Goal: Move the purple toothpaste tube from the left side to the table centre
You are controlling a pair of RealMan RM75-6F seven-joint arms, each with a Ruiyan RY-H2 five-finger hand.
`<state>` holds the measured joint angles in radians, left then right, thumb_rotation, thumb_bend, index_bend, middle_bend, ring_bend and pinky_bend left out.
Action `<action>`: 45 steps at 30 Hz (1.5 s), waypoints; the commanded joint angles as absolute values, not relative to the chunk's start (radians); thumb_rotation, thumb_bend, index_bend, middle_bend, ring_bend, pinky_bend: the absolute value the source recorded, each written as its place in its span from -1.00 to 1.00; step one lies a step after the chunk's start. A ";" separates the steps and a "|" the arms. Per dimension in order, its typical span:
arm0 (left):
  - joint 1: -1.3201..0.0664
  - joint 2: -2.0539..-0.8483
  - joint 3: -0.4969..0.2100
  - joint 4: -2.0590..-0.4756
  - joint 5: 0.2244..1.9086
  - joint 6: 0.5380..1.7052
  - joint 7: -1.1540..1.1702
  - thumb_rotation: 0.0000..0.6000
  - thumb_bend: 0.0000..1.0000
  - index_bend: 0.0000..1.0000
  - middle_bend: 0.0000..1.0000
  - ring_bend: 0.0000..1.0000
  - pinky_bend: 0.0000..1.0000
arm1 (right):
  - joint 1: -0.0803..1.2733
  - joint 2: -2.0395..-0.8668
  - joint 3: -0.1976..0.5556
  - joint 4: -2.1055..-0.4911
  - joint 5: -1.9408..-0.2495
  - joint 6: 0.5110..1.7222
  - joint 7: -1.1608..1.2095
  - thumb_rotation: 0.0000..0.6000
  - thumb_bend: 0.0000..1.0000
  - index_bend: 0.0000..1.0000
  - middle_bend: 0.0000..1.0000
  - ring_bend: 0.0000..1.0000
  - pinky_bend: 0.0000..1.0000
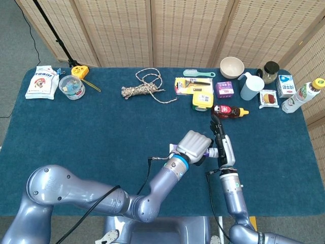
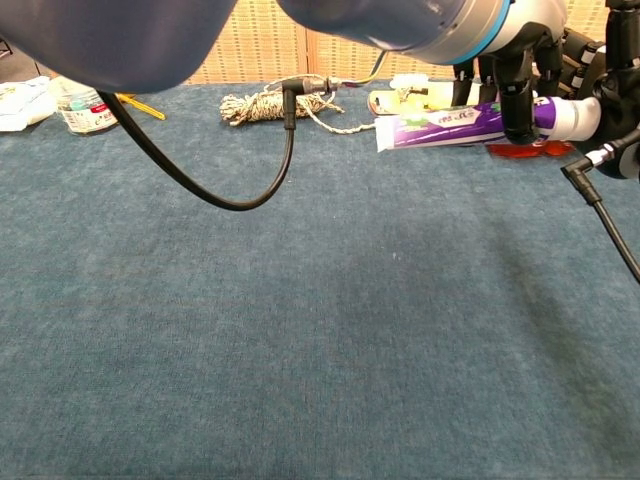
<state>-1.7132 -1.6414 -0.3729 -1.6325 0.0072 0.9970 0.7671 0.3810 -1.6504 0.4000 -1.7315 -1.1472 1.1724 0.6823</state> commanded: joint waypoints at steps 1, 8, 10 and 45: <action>-1.715 -1.645 -0.377 -1.632 0.007 1.002 0.774 1.00 0.55 0.01 -0.14 0.00 0.05 | 0.382 -1.653 0.400 -1.730 -1.147 1.174 0.676 -0.78 -1.00 -1.00 -1.00 -1.00 -1.00; -1.717 -1.652 -0.384 -1.628 0.000 1.006 0.794 1.00 0.55 0.01 -0.14 0.01 0.05 | 0.385 -1.655 0.392 -1.723 -1.151 1.172 0.655 -0.78 -1.00 -1.00 -1.00 -1.00 -1.00; -1.718 -1.653 -0.385 -1.626 -0.002 1.006 0.802 1.00 0.55 0.01 -0.14 0.01 0.05 | 0.386 -1.656 0.389 -1.722 -1.153 1.170 0.650 -0.77 -1.00 -1.00 -1.00 -1.00 -1.00; -1.710 -1.688 -0.417 -1.614 0.008 1.035 0.841 1.00 0.55 0.01 -0.14 0.01 0.07 | 0.404 -1.677 0.399 -1.703 -1.138 1.163 0.612 -0.77 -1.00 -1.00 -1.00 -1.00 -1.00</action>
